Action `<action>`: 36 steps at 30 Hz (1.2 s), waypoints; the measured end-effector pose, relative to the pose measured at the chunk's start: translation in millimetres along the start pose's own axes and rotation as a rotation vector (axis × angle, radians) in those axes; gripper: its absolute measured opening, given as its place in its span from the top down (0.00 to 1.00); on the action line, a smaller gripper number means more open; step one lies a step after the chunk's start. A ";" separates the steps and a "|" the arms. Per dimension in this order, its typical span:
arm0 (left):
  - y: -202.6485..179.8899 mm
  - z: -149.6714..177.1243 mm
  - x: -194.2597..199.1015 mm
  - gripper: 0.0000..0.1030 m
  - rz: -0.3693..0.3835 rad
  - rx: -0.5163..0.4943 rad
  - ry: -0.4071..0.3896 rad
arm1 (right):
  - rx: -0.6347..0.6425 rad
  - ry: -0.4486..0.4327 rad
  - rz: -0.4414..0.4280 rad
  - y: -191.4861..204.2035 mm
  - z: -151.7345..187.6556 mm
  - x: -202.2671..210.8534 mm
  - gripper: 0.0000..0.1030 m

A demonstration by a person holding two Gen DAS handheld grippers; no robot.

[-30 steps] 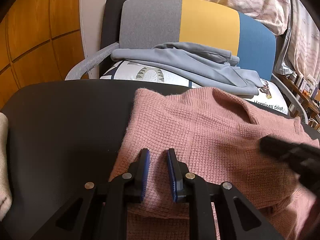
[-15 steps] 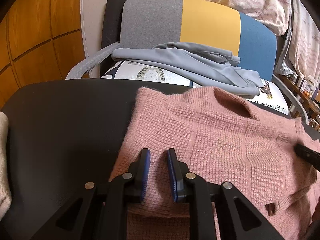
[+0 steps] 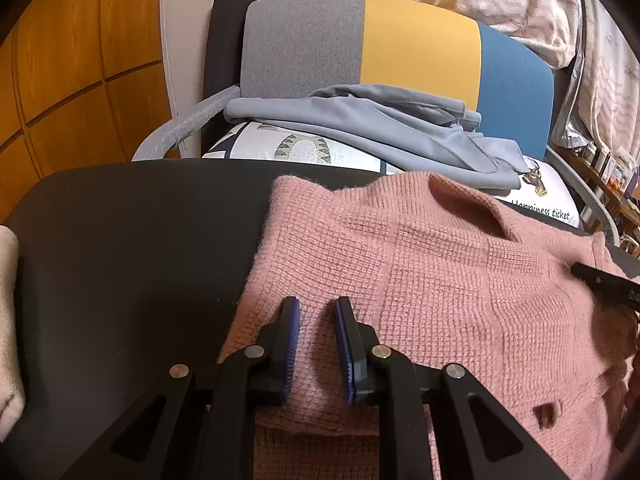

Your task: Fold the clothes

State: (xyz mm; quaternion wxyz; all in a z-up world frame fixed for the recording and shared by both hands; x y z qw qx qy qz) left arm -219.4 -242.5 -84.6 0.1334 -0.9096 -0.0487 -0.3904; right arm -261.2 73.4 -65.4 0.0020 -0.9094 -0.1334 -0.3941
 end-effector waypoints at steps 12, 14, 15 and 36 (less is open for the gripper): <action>-27.7 -5.5 19.8 0.84 0.039 -0.054 -0.014 | 0.063 -0.066 -0.090 21.0 36.0 69.1 0.93; -47.6 -0.7 30.4 0.84 0.103 -0.090 -0.031 | 0.062 -0.038 -0.099 24.7 42.1 59.8 0.93; -60.9 5.5 31.5 0.83 0.132 -0.138 -0.030 | 0.068 -0.018 -0.097 26.2 45.0 53.2 0.93; -61.3 67.7 51.8 0.83 0.071 -0.362 0.074 | 0.029 0.033 -0.092 6.4 77.4 107.8 0.63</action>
Point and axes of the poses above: each gripper's, at about its wrist camera, not at the fingertips, and x roughly against the way its jaws point, y to its left, z to its underside, the point moved 4 cm from there along -x, roughly the way its jaws point, and after that the axes turned 13 degrees about x, right-handed, at the moved point
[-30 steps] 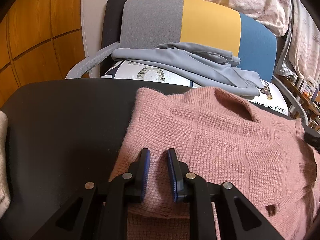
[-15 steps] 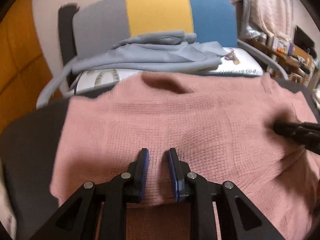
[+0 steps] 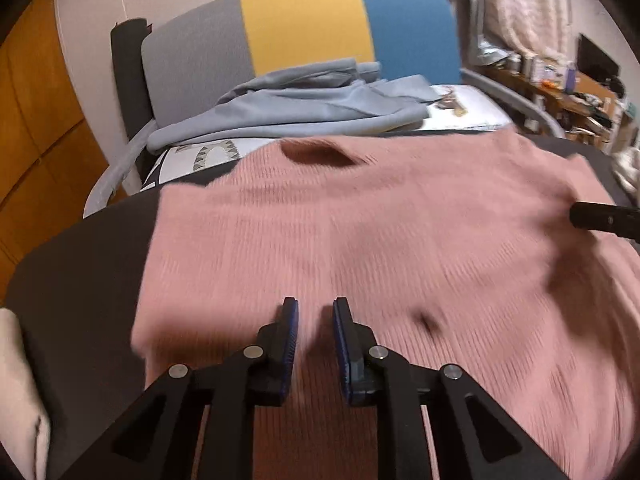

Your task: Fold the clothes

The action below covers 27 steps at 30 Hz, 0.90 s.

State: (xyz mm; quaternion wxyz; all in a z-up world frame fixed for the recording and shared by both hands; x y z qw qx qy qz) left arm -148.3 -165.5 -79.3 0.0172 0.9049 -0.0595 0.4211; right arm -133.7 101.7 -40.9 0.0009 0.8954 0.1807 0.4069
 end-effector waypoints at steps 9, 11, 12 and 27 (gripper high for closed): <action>18.9 27.8 10.5 0.77 0.007 -0.032 -0.026 | 0.072 0.070 0.168 11.0 56.2 -0.4 0.66; 17.3 24.2 5.9 0.77 -0.008 -0.051 -0.033 | 0.093 0.067 0.202 12.1 51.0 -6.6 0.66; 15.9 23.0 4.1 0.77 -0.012 -0.054 -0.034 | 0.096 0.066 0.209 10.7 48.9 -8.9 0.66; 30.6 16.0 17.2 0.77 0.113 0.028 -0.012 | 0.107 0.092 0.294 9.4 29.5 -9.3 0.65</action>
Point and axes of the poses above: each gripper's, at about its wrist camera, not at the fingertips, and x roughly against the way its jaws point, y to its left, z to its underside, the point moved 4 cm from there along -x, roughly the way its jaws point, and after that the axes turned 13 degrees about x, right-handed, at the moved point
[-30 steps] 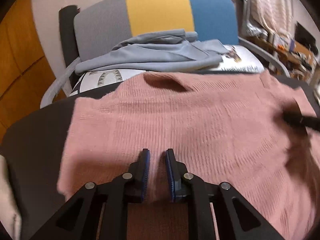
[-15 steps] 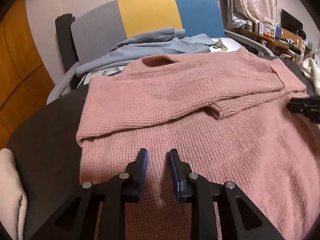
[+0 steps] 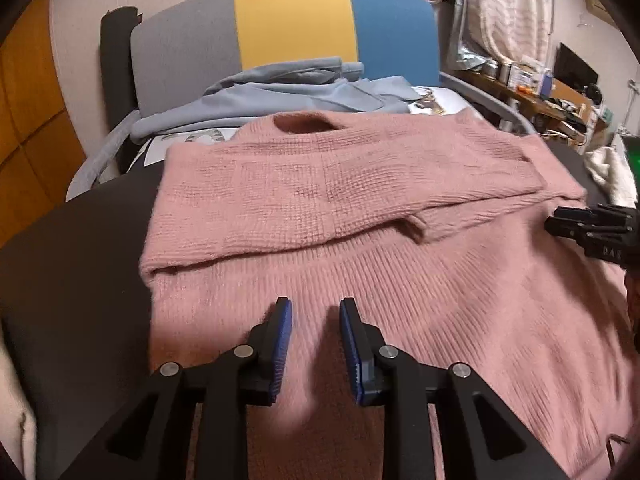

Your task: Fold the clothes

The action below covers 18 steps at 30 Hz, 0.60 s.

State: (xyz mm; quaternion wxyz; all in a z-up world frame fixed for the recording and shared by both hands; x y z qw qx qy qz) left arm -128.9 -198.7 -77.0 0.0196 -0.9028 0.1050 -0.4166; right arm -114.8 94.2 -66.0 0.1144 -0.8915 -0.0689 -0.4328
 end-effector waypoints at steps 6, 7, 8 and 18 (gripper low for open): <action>61.6 54.0 60.6 0.77 0.121 0.253 0.065 | -0.088 0.029 -0.093 -9.4 63.2 70.3 0.56; 70.8 64.0 69.1 0.77 0.121 0.289 0.068 | -0.078 0.038 -0.100 -12.1 77.1 79.6 0.56; 77.6 72.6 76.4 0.77 0.123 0.313 0.071 | -0.078 0.041 -0.106 -14.1 86.1 85.2 0.56; 82.4 141.4 119.6 0.76 0.144 0.326 0.137 | -0.323 0.098 -0.228 -61.4 172.3 120.8 0.56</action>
Point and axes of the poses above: each gripper's, at about its wrist camera, not at the fingertips, and x roughly against the way its jaws point, y to its left, z to its underside, the point moved 4 cm from there along -x, roughly the way its jaws point, and after that the axes turned 13 degrees about x, right-handed, at the moved point
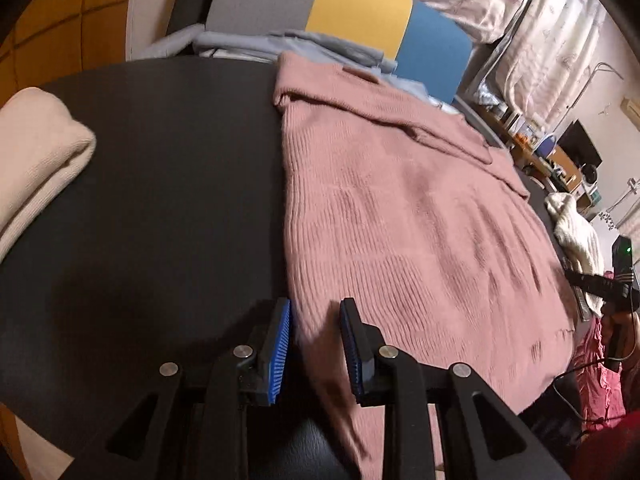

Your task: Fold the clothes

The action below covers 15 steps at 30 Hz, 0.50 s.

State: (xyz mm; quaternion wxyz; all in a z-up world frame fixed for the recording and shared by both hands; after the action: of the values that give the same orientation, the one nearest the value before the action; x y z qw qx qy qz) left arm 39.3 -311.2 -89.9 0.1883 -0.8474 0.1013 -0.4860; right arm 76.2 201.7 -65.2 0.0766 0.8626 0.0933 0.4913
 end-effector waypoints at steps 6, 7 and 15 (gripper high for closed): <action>15.7 11.1 11.4 0.74 0.118 0.105 0.027 | -0.039 0.003 -0.047 4.4 37.5 13.9 0.48; 18.2 12.0 12.6 0.74 0.142 0.131 0.032 | -0.036 -0.003 -0.061 7.6 41.0 14.4 0.46; 11.6 25.4 7.4 0.73 0.302 0.250 0.087 | 0.086 -0.047 -0.156 46.7 51.3 7.0 0.46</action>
State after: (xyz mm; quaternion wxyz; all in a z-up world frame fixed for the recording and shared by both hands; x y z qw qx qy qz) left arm 65.1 -318.8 -100.5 0.3582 -0.7708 0.1741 -0.4972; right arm 127.9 155.9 -74.9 0.0797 0.8664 0.1793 0.4592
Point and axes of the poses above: each gripper's, at about its wrist camera, not at the fingertips, and x roughly against the way its jaws point, y to its left, z to its underside, the point moved 4 cm from there along -x, roughly the way its jaws point, and after that the axes turned 13 degrees about x, right-handed, at the moved point
